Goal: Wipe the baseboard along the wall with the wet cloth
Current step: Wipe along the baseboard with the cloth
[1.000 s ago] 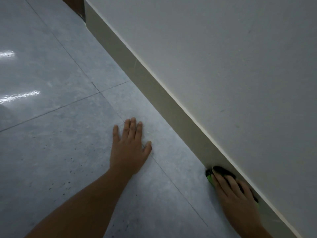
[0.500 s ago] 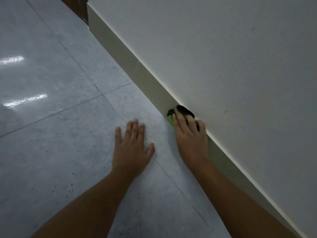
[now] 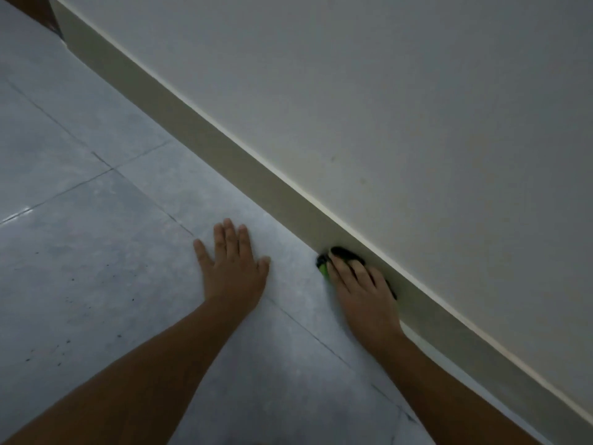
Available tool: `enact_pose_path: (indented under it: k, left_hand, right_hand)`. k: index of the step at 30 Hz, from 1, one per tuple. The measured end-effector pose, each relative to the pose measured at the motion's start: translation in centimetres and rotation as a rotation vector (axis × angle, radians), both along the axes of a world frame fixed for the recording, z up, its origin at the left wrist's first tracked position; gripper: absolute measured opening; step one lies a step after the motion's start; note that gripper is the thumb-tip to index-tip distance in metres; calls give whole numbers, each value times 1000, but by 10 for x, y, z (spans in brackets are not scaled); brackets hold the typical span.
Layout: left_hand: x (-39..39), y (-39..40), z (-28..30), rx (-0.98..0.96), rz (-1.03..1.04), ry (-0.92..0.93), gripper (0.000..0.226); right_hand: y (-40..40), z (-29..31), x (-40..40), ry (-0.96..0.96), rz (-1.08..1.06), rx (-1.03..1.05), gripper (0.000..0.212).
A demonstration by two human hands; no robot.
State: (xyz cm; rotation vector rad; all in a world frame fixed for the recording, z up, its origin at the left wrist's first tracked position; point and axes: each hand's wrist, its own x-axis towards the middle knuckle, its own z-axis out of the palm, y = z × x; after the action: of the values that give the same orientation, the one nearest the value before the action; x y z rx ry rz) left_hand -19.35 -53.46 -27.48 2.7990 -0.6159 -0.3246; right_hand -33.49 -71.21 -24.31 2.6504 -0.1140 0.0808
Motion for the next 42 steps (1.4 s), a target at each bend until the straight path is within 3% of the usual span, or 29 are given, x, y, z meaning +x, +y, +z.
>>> enact_pose_path:
  k: [4, 9, 13, 17, 24, 28, 32, 35, 39, 42]
  left_hand:
    - [-28, -8, -13, -32, -75, -140, 69]
    - [-28, -6, -15, -84, -72, -156, 69]
    - [-31, -7, -14, -65, -65, -158, 71]
    - [-30, -7, -12, -67, -68, -145, 71]
    - [-29, -6, -12, -62, -76, -163, 72]
    - [-30, -6, -11, -60, -77, -152, 71]
    - [-28, -6, -12, -70, -72, -152, 71]
    - [-30, -6, -12, -59, -71, -158, 73]
    - [-29, -7, -14, -59, -70, -166, 72]
    - [-29, -7, -16, -66, -62, -170, 72]
  right_hand:
    - [12, 6, 33, -91, -6, 45, 52]
    - [-28, -1, -73, -149, -78, 49, 53]
    - [-49, -1, -144, -42, -215, 103, 52]
    - [-35, -6, -110, 39, -196, 113, 60]
    - [11, 2, 9, 18, -56, 228, 52]
    - [3, -3, -28, -83, -69, 275, 47]
    - [-35, -2, -107, -60, -185, 143, 35]
    - [-57, 10, -145, -50, -132, 63, 35]
    - [-57, 41, -125, -151, -5, 26, 51]
    - [-47, 40, -83, -154, 102, 14, 30]
